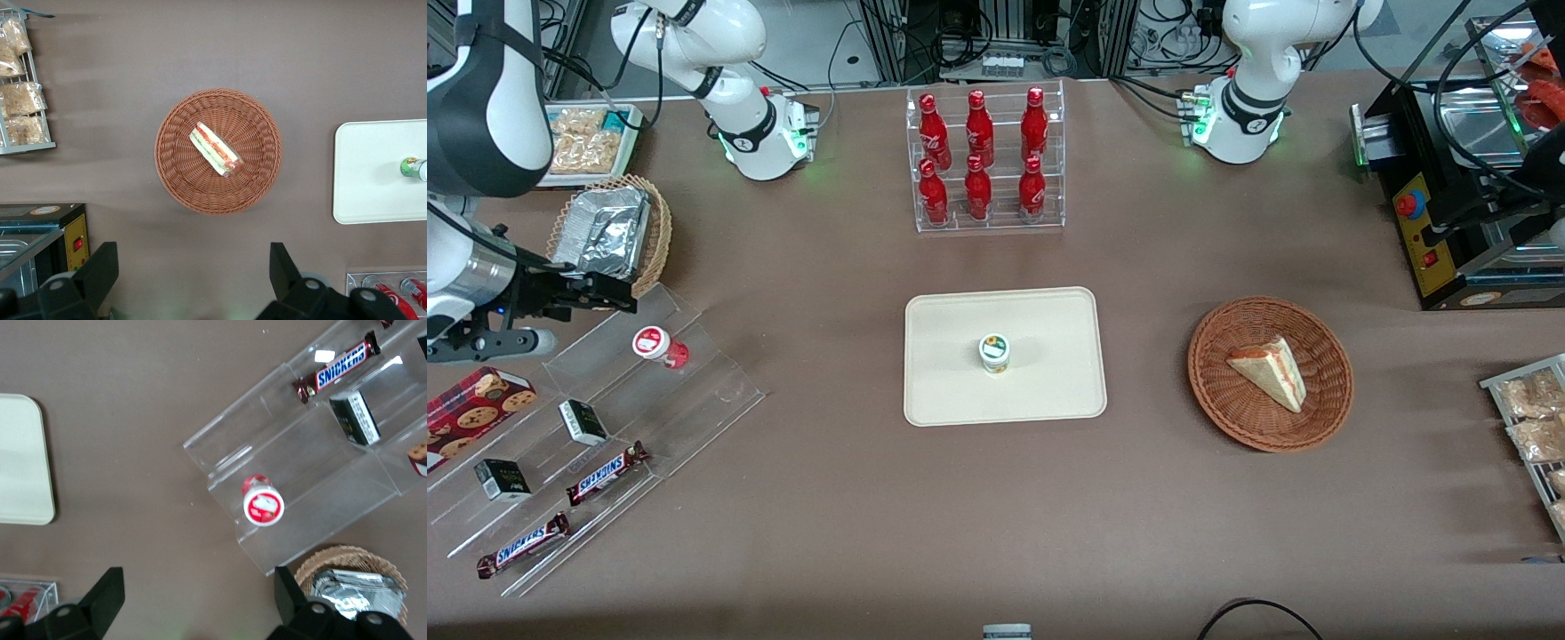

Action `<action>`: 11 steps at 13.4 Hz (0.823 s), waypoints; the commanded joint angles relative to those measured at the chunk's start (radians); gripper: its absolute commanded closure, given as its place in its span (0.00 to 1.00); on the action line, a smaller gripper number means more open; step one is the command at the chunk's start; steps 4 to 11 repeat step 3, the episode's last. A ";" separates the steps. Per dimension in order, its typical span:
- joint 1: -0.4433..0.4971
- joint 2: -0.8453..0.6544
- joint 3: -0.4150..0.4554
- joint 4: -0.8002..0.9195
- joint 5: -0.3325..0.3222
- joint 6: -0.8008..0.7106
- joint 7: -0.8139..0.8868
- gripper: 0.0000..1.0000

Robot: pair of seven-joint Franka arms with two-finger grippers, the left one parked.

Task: Place green gum on tray

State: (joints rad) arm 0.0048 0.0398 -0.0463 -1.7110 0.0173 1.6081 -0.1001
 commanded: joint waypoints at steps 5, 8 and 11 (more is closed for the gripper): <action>-0.026 -0.044 0.014 -0.007 -0.017 -0.057 0.002 0.00; -0.026 -0.044 0.014 -0.007 -0.017 -0.057 0.002 0.00; -0.026 -0.044 0.014 -0.007 -0.017 -0.057 0.002 0.00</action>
